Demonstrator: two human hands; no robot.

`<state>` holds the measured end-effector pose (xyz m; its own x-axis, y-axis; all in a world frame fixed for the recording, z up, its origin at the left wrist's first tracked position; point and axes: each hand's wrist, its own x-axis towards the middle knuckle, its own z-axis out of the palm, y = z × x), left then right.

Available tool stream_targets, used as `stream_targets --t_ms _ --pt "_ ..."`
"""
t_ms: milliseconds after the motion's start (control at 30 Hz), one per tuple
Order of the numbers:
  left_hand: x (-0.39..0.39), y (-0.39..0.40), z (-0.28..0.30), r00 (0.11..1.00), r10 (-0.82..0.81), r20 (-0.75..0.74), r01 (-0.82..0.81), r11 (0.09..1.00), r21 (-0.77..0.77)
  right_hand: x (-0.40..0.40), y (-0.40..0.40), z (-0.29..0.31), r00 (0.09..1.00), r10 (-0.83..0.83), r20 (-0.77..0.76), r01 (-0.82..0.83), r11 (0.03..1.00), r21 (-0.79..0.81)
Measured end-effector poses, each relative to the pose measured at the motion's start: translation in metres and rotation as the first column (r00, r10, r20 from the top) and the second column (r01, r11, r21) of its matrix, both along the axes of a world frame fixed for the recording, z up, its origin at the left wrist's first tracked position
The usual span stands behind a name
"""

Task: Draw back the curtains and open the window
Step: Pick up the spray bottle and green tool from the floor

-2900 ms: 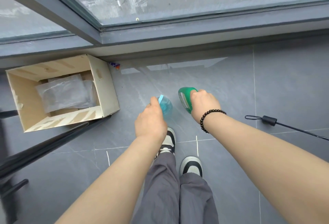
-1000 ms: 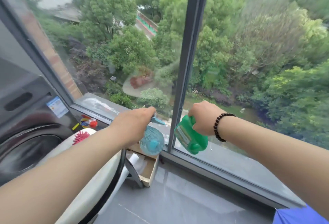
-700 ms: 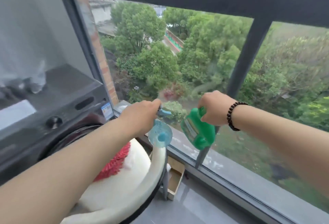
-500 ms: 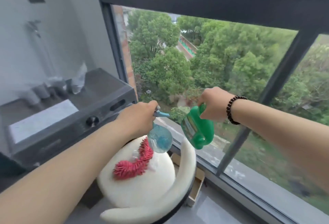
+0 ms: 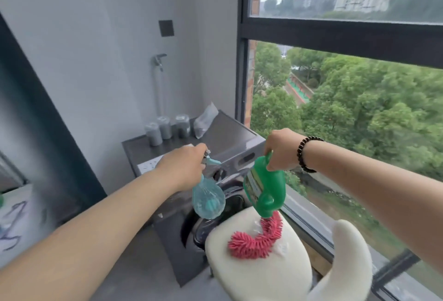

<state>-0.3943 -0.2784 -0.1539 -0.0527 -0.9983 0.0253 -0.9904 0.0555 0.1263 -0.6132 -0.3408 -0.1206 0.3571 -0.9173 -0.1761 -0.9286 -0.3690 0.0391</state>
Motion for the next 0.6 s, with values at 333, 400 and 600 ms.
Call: stream_targets --t_ms 333,400,600 --pt "0.095 0.013 0.004 0.945 0.322 -0.051 -0.325 0.943 -0.070 0.138 -0.017 0.018 0.981 0.186 -0.047 -0.186 0.982 -0.003" --pt "0.109 0.007 0.003 0.930 0.358 -0.084 -0.363 0.930 -0.064 0.156 -0.026 0.015 0.976 0.209 -0.065 -0.211 0.977 -0.015" --pt "0.137 -0.026 -0.001 0.899 0.415 -0.143 -0.425 0.904 -0.051 0.205 -0.066 0.001 0.970 0.239 -0.056 -0.238 0.971 0.013"
